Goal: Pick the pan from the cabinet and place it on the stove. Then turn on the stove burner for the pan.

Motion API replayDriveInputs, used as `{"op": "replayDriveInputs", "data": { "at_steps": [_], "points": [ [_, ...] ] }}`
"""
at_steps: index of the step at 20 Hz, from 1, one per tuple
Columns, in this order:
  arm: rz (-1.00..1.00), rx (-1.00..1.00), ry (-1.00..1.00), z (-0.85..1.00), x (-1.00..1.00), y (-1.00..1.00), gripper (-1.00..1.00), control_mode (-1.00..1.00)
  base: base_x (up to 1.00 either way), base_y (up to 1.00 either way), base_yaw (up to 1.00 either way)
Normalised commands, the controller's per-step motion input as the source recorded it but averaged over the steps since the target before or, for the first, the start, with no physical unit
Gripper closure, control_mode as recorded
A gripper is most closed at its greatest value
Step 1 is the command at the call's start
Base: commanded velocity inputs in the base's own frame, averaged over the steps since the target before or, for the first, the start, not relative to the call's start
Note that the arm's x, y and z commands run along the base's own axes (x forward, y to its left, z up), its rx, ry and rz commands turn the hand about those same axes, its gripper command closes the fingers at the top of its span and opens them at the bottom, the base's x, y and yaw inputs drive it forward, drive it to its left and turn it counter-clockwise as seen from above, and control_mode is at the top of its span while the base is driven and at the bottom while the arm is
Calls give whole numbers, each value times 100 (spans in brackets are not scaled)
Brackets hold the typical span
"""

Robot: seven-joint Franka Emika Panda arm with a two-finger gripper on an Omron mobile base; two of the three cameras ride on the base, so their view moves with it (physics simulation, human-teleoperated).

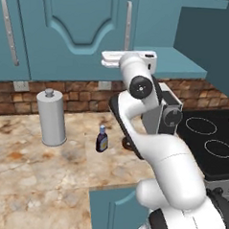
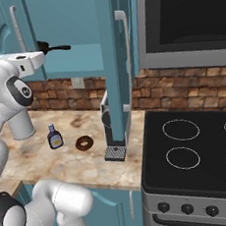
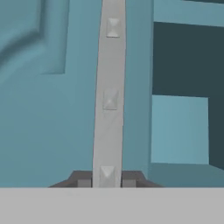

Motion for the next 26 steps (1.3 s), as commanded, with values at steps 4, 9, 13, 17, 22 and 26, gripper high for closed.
{"op": "replayDriveInputs", "data": {
  "at_steps": [4,9,13,17,22,26],
  "points": [
    [-2,0,0,-16,-32,-1,100,-100,0,0,0],
    [-1,0,-3,-3,-60,4,100,-100,0,0,0],
    [-3,0,0,-4,-69,27,100,-100,0,0,0],
    [-4,0,0,-10,-76,33,100,-100,0,0,0],
    [-5,-1,0,-13,-80,57,100,-100,0,0,0],
    [4,-3,1,-8,-29,25,-100,-100,0,0,0]
  ]
}}
